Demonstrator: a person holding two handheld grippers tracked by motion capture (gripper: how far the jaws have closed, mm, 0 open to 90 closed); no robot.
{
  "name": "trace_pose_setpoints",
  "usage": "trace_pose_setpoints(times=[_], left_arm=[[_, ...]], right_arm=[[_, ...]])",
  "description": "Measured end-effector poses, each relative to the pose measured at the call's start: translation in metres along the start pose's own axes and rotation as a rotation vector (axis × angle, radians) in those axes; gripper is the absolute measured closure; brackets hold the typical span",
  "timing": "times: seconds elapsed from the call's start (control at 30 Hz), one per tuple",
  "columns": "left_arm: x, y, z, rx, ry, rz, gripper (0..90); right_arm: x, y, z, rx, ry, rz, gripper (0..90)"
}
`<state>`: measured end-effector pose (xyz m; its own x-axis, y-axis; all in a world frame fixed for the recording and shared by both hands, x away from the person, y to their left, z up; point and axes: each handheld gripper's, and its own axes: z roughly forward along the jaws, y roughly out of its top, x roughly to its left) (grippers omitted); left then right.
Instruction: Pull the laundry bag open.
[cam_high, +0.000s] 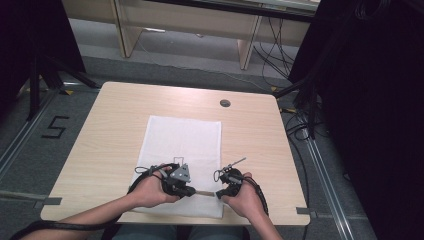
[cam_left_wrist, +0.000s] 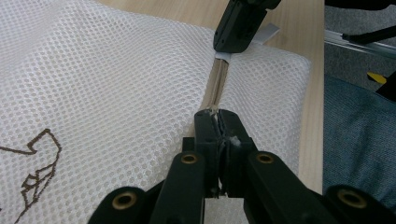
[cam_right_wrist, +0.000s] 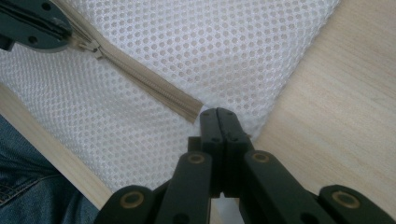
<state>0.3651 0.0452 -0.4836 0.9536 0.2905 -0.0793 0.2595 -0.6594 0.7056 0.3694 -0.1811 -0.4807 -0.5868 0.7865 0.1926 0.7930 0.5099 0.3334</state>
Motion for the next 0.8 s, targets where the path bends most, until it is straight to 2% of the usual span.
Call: trace_pose_setpoints(times=[0.07,0.13,0.2,0.3,0.33,0.37,0.4,0.47,0.5,0.53,0.57,0.63,0.67,0.7,0.8], left_arm=[[0.0004,-0.0002,-0.0009,0.011,0.003,0.012,87.0],[-0.0011,-0.0012,-0.0007,-0.002,0.002,-0.023,87.0],[-0.0008,-0.0018,-0.0015,-0.005,0.002,-0.026,87.0],[0.0007,-0.0025,-0.0035,-0.003,0.002,-0.011,87.0],[0.0002,-0.0035,-0.0035,-0.004,0.0,-0.03,87.0],[-0.0001,-0.0037,-0.004,-0.002,0.003,-0.032,87.0],[0.0013,-0.0037,-0.0047,-0.001,0.002,-0.011,87.0],[0.0009,-0.0043,-0.0057,0.0,0.003,-0.027,87.0],[0.0024,-0.0042,-0.0063,-0.002,0.002,-0.008,87.0],[0.0009,-0.0048,-0.0066,-0.003,0.003,-0.034,87.0],[0.0017,-0.005,-0.0073,0.001,0.003,-0.021,87.0],[0.0014,-0.0058,-0.008,0.0,0.004,-0.032,87.0],[0.0031,-0.0058,-0.0092,0.012,0.007,-0.015,87.0],[0.0032,-0.0057,-0.0095,0.006,0.005,-0.014,87.0],[0.002,-0.007,-0.0099,-0.003,0.005,-0.039,87.0]], right_arm=[[-0.0001,0.0001,0.0003,0.0,-0.001,0.0,90.0],[0.0002,0.0001,0.0001,0.0,-0.001,0.001,90.0],[0.0003,0.0,0.0,0.0,-0.002,0.003,90.0],[0.0002,0.0,0.0,0.0,-0.001,0.001,90.0],[0.0002,0.0001,0.0,0.0,-0.002,0.002,90.0],[0.0,0.0001,0.0003,0.002,-0.002,0.006,90.0],[-0.0002,0.0001,0.0004,-0.001,0.0,0.001,90.0],[0.0,0.0001,0.0001,-0.001,-0.001,0.001,90.0],[0.0,0.0001,0.0003,0.002,-0.002,0.005,90.0],[0.0,0.0001,0.0001,0.002,-0.001,0.004,90.0],[-0.0001,0.0001,0.0003,0.002,-0.001,0.006,90.0],[-0.0001,0.0002,0.0003,0.002,-0.001,0.006,90.0],[-0.0001,0.0002,0.0003,0.002,-0.001,0.006,90.0],[-0.0001,0.0002,0.0003,0.003,-0.001,0.006,90.0],[-0.0004,0.0001,0.0003,0.001,0.0,0.003,90.0]])
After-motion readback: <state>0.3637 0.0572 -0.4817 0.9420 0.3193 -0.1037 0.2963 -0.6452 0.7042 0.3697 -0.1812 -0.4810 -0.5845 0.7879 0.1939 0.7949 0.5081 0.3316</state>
